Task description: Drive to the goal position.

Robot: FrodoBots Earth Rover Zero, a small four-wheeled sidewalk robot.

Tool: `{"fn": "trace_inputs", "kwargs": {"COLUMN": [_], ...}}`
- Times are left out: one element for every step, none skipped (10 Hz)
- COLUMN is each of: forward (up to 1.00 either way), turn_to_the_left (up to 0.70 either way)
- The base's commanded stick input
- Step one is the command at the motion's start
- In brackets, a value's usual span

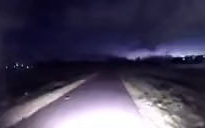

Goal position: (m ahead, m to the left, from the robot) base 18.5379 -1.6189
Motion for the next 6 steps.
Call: {"fn": "trace_inputs", "kwargs": {"forward": [0.85, 0.85, 0.85, 0.85, 0.85, 0.85], "turn_to_the_left": [0.00, 0.00, 0.00, 0.00, 0.00, 0.00]}}
